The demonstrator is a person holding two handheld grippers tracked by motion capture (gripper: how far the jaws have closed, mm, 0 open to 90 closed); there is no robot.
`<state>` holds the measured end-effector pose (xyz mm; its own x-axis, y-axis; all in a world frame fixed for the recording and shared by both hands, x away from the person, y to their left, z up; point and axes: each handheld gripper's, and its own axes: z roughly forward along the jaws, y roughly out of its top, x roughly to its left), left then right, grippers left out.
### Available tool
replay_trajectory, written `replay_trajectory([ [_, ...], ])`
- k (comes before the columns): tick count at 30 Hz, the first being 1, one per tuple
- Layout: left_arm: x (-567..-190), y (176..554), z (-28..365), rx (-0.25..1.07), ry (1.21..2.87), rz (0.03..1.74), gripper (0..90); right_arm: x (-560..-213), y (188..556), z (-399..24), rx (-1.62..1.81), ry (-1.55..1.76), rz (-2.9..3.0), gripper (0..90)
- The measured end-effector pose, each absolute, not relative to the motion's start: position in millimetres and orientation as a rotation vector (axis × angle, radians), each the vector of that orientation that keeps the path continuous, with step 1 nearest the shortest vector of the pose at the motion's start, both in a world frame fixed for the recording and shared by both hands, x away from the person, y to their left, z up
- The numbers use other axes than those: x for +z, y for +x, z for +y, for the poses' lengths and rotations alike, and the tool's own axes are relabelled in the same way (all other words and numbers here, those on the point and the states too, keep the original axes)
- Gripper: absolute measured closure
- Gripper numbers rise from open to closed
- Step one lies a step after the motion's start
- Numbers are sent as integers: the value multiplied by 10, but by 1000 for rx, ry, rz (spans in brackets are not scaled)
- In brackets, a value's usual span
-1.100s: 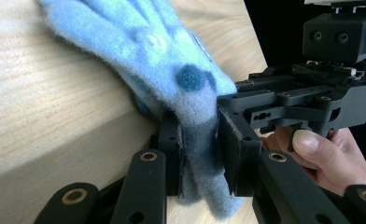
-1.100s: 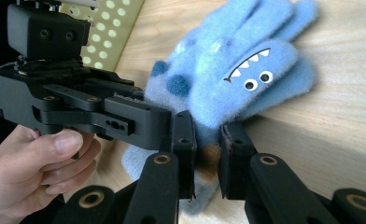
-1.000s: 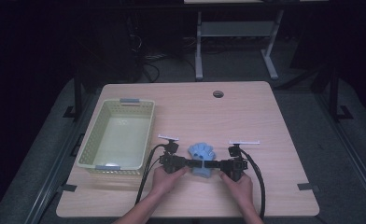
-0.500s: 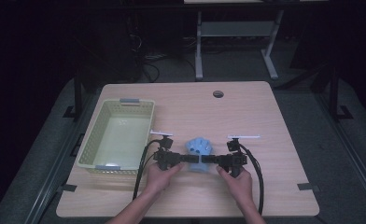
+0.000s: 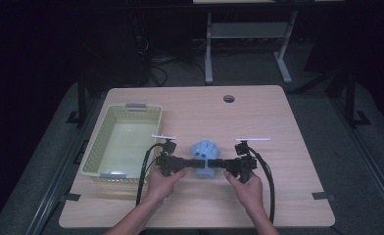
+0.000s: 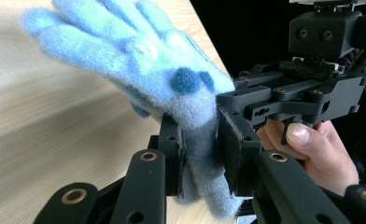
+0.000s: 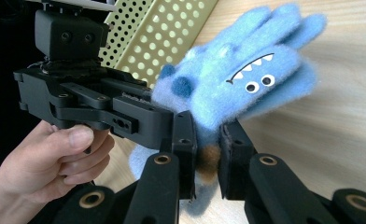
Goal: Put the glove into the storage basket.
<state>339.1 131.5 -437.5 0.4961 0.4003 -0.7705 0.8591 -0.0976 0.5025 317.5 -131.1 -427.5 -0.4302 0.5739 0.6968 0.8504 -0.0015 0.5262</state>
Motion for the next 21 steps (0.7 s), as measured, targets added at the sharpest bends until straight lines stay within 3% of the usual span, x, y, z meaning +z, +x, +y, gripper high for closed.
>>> replay_trajectory([
  [21,-4077,3410,1503,-517,1684,1053,712,-4000,3246,-1168,-1445,-1420,-2013,792],
])
